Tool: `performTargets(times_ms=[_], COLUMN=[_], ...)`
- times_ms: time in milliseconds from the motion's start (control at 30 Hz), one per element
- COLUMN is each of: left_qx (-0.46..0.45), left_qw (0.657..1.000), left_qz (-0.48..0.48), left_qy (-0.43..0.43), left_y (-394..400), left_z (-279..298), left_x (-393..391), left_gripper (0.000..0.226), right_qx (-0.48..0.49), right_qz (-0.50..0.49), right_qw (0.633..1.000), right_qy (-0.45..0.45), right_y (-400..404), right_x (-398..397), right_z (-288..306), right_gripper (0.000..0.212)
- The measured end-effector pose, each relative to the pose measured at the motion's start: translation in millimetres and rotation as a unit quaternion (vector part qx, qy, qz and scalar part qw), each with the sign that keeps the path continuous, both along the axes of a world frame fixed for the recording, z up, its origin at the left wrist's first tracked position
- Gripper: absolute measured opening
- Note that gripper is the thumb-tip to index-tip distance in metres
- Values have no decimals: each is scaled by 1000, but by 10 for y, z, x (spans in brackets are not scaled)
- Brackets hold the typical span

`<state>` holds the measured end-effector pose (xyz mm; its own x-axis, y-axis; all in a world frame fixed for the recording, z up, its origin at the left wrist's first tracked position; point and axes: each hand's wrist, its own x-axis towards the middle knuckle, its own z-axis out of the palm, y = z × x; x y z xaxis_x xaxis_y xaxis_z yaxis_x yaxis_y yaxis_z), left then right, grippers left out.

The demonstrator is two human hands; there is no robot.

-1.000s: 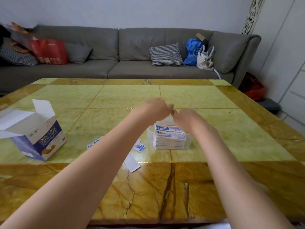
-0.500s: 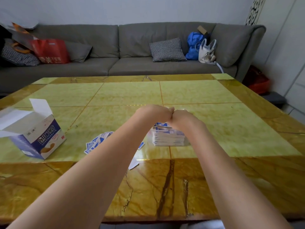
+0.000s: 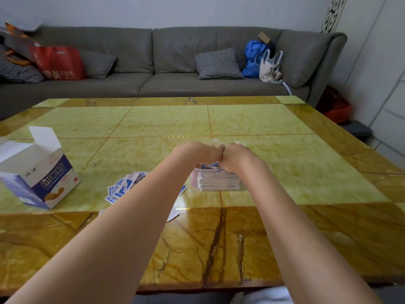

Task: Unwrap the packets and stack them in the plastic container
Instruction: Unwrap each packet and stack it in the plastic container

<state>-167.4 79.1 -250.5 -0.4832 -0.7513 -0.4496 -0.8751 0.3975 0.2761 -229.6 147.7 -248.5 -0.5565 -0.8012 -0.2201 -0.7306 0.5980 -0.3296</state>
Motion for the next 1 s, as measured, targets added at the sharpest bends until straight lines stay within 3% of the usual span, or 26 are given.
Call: performTargets(times_ms=[600,733,833,900,1000], left_qx=[-56,-103,-156,-182,-210], left_qw=[997,992,978,968,958], left_qz=[-16,-30,-46,-44,-38], left_qy=[46,72,129,168,192], left_y=[192,130,118,100,44], left_z=[274,417,528,570,549], left_x=[3,86,174,260,567], left_gripper=[67,67,60,52,38], right_qx=[-23,-98,-200,-263,-284], right_qz=[4,-21,38,86,139], right_qw=[998,993,977,961,947], right_qy=[54,65,68,16,-56], right_y=[67,135,141,115,59], right_x=[-18,-85,-63,33,313], right_z=[187,374,483,485,388], right_gripper=[33,30,28,27,25])
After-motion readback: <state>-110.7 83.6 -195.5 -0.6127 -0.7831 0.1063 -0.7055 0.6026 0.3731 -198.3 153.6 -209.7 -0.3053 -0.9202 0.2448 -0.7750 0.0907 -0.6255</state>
